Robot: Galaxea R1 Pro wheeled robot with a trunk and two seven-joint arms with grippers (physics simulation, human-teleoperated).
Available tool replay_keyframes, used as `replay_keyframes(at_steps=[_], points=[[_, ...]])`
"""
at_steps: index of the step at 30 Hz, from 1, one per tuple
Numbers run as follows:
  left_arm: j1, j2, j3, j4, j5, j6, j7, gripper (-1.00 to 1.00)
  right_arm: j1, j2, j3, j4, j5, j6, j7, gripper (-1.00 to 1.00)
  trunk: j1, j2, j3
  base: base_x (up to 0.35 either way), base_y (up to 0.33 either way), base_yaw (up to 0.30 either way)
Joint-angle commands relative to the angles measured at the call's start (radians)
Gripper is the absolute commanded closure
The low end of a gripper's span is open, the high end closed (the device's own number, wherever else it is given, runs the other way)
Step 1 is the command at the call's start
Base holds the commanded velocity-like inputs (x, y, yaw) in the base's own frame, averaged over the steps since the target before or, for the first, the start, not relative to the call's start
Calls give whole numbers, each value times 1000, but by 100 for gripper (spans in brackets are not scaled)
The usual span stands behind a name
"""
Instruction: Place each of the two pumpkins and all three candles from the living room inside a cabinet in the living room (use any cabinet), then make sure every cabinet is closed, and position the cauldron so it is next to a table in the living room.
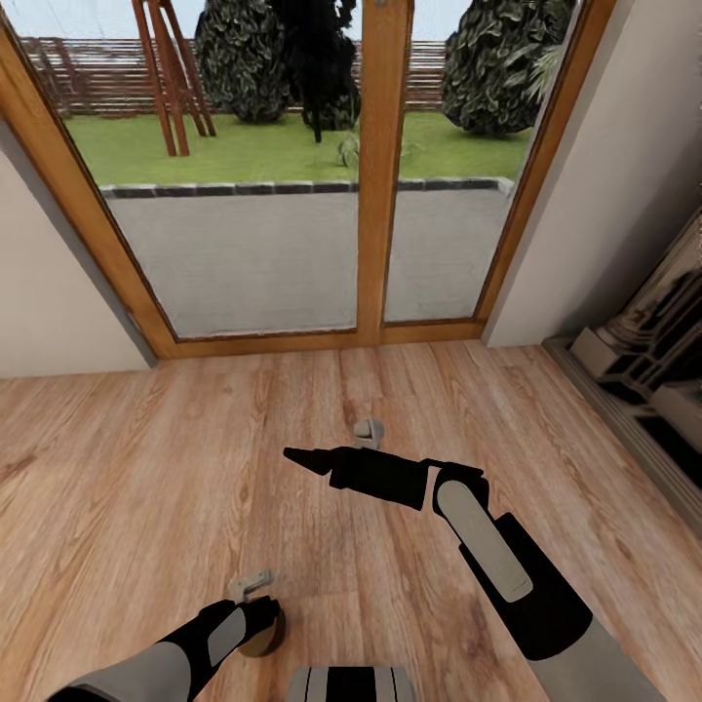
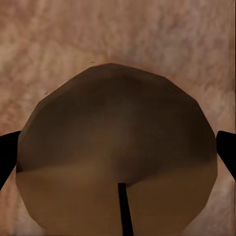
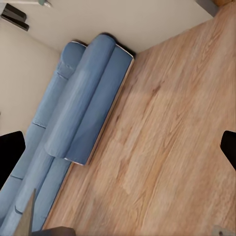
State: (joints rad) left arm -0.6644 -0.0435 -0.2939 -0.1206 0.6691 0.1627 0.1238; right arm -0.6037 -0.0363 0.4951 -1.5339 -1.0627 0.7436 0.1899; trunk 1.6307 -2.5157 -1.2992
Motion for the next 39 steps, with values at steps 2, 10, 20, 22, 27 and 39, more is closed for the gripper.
replay_keyframes(at_steps=[2, 10, 20, 22, 27, 39], points=[[0, 1, -8, -2, 12, 5, 7, 100, -1, -1, 0, 0, 3, 2, 3, -100, -1, 0, 7, 0, 0, 0], [0, 6, -5, -2, 17, 10, 6, 100, -1, -1, 0, 3, 4, 2, 2, -100, -3, 1, 23, 0, 0, 0], [0, 69, 7, -13, 68, 19, 7, 100, -1, -51, -82, 77, 6, 1, 5, -100, -6, 3, 54, -11, 0, 0], [0, 85, 6, -15, 102, 20, 6, 100, -1, -67, -120, 98, 7, 2, 5, -100, -7, 4, 61, -238, 0, 0], [-1, 114, 3, -29, 115, 70, 5, 100, -1, -75, -139, 111, 9, 3, -2, -100, -10, 5, 81, -98, 0, 0], [8, 328, 134, -688, 114, 756, 35, 100, -1, -75, -142, 162, 9, 2, -1, -100, -15, 8, 132, -26, 0, -104]])
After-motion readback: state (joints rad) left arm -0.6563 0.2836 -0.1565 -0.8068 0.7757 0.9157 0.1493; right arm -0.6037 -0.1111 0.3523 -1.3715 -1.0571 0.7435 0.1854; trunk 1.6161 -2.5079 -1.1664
